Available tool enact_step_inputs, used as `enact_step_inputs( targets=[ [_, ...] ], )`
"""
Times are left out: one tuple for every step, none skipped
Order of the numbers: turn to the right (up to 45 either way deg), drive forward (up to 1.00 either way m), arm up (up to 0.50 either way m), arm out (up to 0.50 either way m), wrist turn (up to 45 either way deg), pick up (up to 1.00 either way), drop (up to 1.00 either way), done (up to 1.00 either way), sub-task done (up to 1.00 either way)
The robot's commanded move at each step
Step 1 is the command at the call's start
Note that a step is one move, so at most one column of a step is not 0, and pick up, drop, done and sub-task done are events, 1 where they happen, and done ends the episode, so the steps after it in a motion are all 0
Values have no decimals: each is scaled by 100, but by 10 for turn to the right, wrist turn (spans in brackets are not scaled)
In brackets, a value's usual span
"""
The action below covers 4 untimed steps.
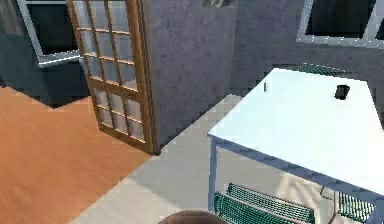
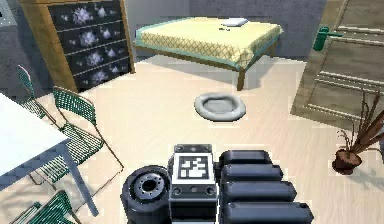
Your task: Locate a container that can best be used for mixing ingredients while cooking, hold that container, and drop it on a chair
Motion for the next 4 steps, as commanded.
enact_step_inputs(
  targets=[
    [210,0,0,0,0,0,0,0,0],
    [0,25,0,0,0,0,0,0,0],
    [-450,0,0,0,0,0,0,0,0],
    [-150,0,0,0,0,0,0,0,0]
  ],
)
